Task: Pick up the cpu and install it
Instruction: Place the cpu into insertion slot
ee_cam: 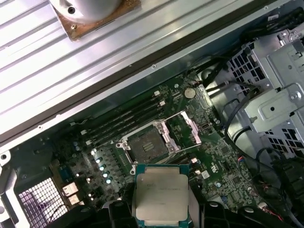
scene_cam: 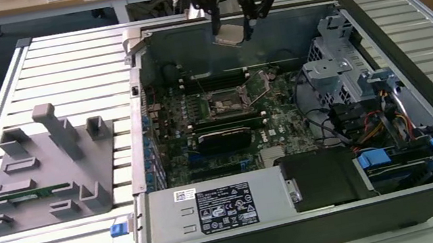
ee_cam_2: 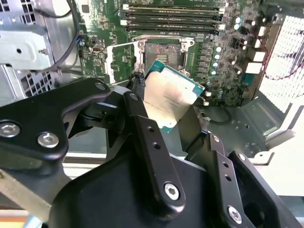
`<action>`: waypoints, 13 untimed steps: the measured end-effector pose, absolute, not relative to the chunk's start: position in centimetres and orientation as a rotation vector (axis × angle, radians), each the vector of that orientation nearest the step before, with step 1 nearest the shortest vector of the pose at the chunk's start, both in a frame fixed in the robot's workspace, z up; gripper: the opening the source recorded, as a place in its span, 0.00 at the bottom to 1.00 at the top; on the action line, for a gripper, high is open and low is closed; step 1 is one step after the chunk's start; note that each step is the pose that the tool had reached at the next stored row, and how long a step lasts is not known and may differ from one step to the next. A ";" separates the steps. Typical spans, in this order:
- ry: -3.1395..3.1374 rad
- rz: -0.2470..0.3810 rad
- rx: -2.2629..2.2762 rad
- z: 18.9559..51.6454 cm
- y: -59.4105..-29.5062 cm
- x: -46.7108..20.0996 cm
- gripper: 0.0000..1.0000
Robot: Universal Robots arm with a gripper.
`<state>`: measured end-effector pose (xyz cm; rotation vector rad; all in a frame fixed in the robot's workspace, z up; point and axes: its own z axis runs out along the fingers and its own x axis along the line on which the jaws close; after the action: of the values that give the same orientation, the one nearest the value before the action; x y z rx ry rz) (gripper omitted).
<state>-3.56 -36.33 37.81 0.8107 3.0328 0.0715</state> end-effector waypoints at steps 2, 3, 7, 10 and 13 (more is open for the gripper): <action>3.022 0.071 0.847 37.8 -36.3 -3.6 0.53; 3.017 0.071 0.864 37.8 -36.3 -3.6 0.53; 2.997 0.071 0.928 37.8 -36.3 -3.6 0.53; 2.981 0.071 0.976 37.8 -36.3 -3.6 0.53; 2.964 0.071 1.023 37.8 -36.3 -3.6 0.53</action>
<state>-3.56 -36.33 37.77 1.0233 2.9645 0.0710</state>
